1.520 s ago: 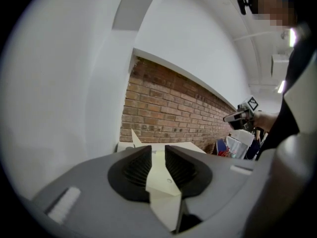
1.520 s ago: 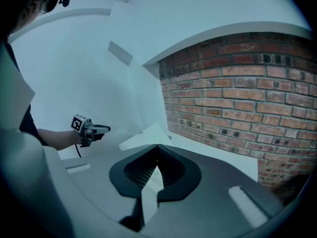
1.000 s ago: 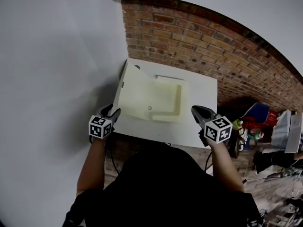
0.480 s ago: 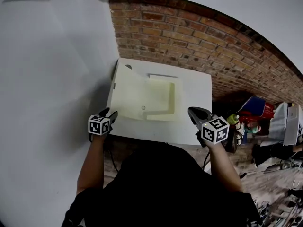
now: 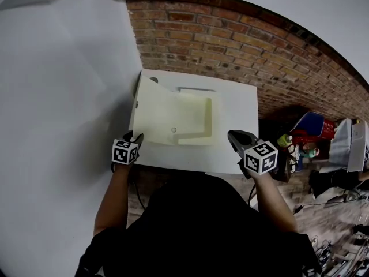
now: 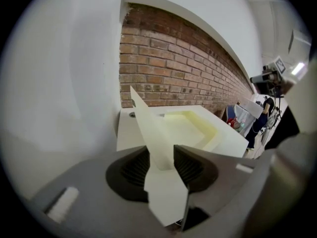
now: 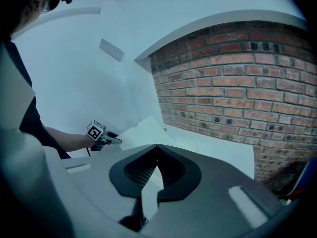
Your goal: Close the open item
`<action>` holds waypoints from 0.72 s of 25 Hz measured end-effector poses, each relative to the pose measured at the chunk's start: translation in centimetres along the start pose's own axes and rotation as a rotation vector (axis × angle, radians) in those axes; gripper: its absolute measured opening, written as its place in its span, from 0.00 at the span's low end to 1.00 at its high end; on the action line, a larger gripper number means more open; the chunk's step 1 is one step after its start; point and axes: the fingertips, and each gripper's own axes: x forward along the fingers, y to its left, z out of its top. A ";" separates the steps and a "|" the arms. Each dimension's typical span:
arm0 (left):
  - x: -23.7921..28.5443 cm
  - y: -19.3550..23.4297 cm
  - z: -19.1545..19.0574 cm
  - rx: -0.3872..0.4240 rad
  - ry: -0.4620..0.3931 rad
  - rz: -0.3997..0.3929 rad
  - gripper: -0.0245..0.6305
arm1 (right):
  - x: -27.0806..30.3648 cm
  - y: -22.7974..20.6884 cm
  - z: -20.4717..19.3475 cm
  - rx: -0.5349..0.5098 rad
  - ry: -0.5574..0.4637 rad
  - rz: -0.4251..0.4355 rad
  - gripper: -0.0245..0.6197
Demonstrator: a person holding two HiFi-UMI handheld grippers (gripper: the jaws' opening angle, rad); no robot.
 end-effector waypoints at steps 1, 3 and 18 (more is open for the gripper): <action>0.1 -0.1 0.1 0.003 -0.002 0.001 0.25 | 0.0 0.0 -0.1 0.001 0.003 0.002 0.04; 0.1 -0.3 0.5 0.007 -0.006 0.001 0.21 | 0.1 0.1 -0.4 0.002 0.008 0.005 0.04; 0.2 -3.7 2.3 0.066 0.021 -0.065 0.12 | -1.4 -1.8 -2.5 0.046 0.009 -0.031 0.04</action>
